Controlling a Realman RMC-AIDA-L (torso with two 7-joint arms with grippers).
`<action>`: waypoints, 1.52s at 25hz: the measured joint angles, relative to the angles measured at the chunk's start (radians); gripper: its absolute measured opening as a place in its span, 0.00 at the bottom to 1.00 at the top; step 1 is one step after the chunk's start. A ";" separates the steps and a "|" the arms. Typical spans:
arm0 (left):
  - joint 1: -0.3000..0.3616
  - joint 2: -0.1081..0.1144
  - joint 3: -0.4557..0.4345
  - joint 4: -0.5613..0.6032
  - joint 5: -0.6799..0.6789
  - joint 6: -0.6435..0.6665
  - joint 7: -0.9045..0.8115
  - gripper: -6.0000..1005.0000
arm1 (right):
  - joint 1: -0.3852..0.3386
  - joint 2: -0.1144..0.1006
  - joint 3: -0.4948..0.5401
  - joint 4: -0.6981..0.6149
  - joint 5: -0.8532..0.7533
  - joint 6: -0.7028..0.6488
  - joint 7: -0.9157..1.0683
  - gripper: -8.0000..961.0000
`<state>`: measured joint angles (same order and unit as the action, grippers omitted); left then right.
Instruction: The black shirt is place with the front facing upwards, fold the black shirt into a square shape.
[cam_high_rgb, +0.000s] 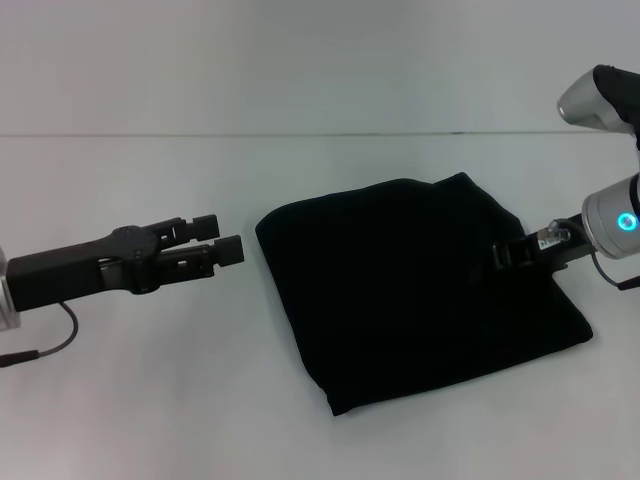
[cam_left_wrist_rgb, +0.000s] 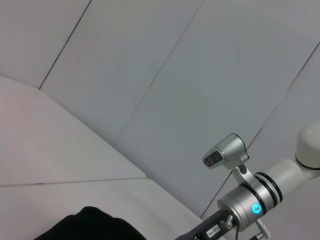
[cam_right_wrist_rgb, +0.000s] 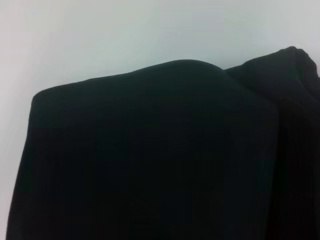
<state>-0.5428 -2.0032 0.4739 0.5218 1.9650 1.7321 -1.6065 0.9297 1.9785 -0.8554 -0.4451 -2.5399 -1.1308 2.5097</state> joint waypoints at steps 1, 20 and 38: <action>-0.001 0.000 0.000 0.000 0.000 -0.001 0.000 0.90 | 0.000 0.000 0.000 0.000 0.003 0.000 -0.001 0.20; 0.001 0.006 0.004 -0.002 0.006 0.007 -0.005 0.91 | -0.129 -0.020 0.042 -0.219 0.207 -0.142 -0.065 0.12; 0.012 0.006 0.003 -0.008 0.015 -0.002 -0.021 0.90 | -0.119 -0.034 0.055 -0.169 0.339 -0.158 -0.160 0.11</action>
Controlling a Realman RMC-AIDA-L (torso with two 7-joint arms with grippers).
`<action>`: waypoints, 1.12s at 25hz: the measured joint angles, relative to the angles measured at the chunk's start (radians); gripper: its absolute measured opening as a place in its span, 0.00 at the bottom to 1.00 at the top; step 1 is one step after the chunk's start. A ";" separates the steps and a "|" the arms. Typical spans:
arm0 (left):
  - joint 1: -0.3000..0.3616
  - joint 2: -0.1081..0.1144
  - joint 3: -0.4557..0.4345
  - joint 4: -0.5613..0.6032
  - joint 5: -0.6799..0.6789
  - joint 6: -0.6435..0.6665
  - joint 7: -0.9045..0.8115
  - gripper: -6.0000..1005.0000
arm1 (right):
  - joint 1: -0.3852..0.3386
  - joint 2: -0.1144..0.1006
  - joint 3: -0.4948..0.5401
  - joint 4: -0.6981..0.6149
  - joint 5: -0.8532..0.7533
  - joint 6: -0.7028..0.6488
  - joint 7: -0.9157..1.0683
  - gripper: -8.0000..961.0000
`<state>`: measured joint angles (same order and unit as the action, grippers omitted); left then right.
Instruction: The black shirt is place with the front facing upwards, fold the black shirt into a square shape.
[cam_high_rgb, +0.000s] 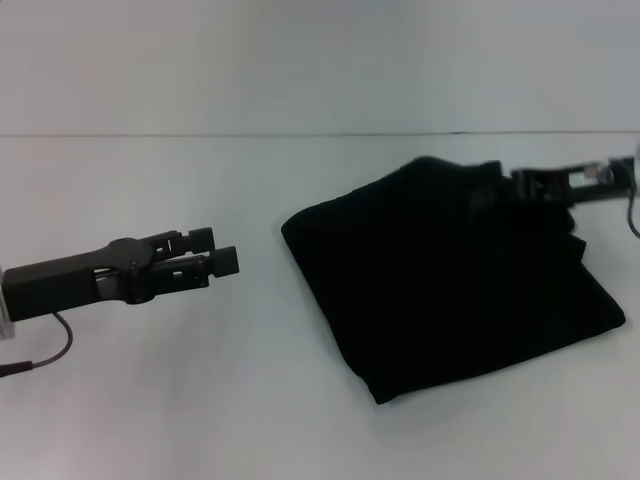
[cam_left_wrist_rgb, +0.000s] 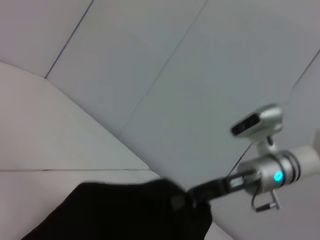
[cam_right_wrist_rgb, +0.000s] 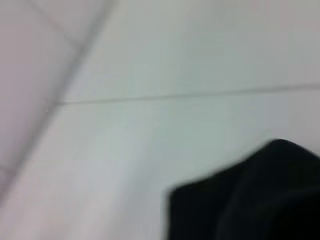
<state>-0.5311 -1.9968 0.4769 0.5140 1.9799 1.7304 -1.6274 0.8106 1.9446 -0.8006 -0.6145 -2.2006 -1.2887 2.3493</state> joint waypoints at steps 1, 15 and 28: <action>0.003 0.001 0.000 0.001 -0.001 0.000 -0.004 0.90 | 0.011 0.002 0.000 -0.013 0.019 -0.026 0.000 0.11; 0.092 0.051 -0.154 0.034 0.005 0.010 -0.029 0.90 | 0.147 0.067 -0.007 -0.041 0.122 -0.139 -0.023 0.11; 0.098 0.048 -0.156 0.037 0.011 0.006 -0.024 0.90 | 0.222 0.111 -0.017 -0.023 0.210 -0.038 -0.048 0.11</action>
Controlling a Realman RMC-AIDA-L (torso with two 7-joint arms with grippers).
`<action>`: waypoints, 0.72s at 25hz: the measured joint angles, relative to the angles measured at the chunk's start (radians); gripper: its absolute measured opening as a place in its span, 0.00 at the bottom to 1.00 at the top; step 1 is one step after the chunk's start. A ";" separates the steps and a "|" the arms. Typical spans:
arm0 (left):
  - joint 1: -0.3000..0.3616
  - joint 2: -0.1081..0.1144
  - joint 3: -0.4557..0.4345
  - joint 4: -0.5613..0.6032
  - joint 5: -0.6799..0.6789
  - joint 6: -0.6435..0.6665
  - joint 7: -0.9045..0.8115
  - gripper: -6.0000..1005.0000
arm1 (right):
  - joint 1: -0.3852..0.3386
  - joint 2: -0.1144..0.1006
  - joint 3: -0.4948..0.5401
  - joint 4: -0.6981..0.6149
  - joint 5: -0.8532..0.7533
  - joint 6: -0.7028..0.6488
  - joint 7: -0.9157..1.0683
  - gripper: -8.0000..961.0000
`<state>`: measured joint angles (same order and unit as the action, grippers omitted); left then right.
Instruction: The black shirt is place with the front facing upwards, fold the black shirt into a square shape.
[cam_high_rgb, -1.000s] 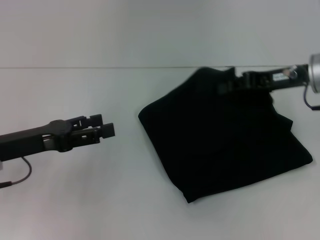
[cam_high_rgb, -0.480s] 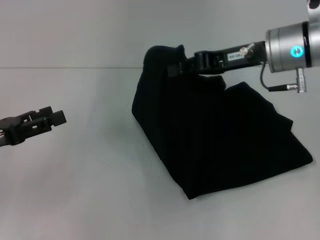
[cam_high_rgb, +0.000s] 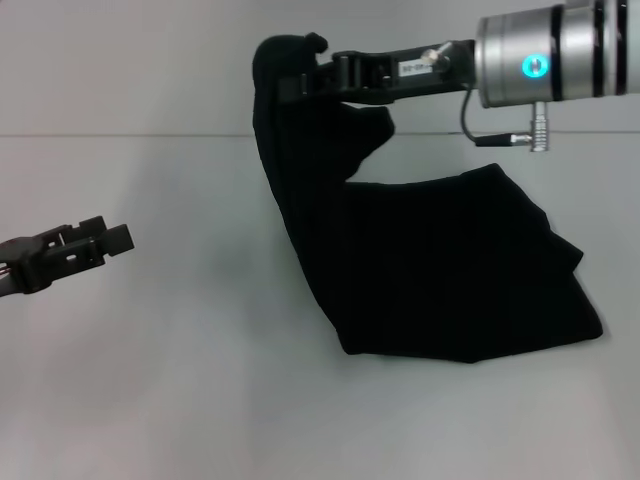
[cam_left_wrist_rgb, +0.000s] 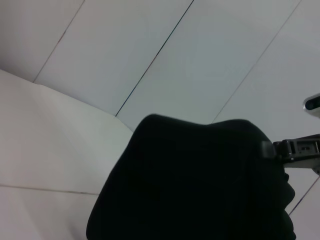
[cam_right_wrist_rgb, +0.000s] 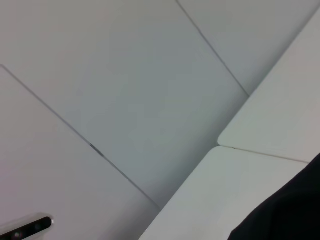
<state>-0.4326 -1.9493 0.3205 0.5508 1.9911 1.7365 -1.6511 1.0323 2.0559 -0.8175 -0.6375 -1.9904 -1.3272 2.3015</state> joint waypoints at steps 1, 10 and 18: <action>0.000 0.000 0.000 0.000 0.000 0.000 0.000 0.90 | 0.007 0.004 -0.004 0.003 0.000 0.007 -0.003 0.11; -0.006 0.003 0.000 0.000 0.000 -0.001 -0.004 0.90 | 0.030 0.021 -0.018 -0.001 0.005 0.028 -0.020 0.11; -0.009 0.003 0.000 -0.001 -0.003 0.000 -0.007 0.90 | -0.019 -0.004 -0.021 -0.003 0.105 -0.001 -0.055 0.11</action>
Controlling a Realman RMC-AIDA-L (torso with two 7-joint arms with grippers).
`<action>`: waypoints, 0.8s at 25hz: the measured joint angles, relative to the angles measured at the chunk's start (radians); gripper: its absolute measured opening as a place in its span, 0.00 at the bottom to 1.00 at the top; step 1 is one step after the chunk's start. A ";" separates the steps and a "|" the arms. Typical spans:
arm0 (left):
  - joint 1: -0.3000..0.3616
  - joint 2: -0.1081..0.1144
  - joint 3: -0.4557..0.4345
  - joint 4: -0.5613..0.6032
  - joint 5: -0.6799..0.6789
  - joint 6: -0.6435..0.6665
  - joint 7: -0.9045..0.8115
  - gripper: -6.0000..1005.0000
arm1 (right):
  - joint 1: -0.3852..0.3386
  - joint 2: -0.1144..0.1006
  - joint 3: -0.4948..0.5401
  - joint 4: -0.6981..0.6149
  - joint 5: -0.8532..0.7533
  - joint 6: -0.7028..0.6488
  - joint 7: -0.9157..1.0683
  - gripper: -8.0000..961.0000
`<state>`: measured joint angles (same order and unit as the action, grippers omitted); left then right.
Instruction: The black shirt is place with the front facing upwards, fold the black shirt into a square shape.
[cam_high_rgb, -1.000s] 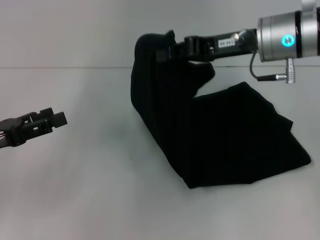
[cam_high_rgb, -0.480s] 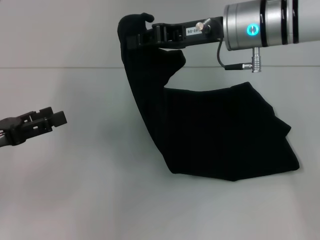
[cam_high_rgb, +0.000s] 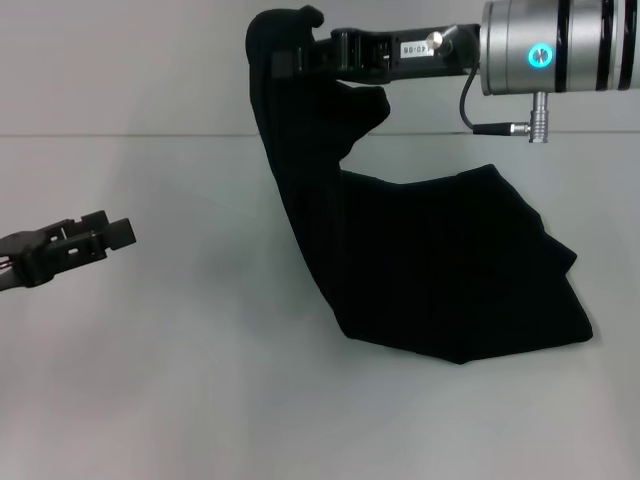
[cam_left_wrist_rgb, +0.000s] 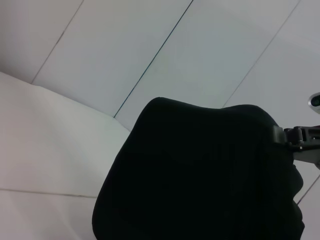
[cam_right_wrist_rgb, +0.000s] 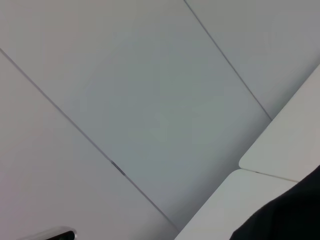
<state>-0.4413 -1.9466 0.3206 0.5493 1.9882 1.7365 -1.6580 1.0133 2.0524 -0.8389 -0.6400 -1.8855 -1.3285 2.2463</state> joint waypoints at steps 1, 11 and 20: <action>-0.001 0.000 0.000 0.000 0.000 0.000 0.000 0.90 | 0.004 0.000 0.000 0.000 0.001 -0.001 0.000 0.11; -0.004 0.000 0.000 -0.002 0.002 -0.001 0.000 0.90 | 0.090 0.023 -0.028 0.007 0.001 0.055 -0.004 0.11; -0.004 -0.003 0.002 -0.003 0.003 -0.001 0.000 0.90 | 0.122 0.033 -0.029 0.007 0.001 0.066 -0.013 0.11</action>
<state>-0.4449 -1.9493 0.3222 0.5460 1.9909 1.7357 -1.6583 1.1354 2.0855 -0.8682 -0.6326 -1.8840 -1.2622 2.2335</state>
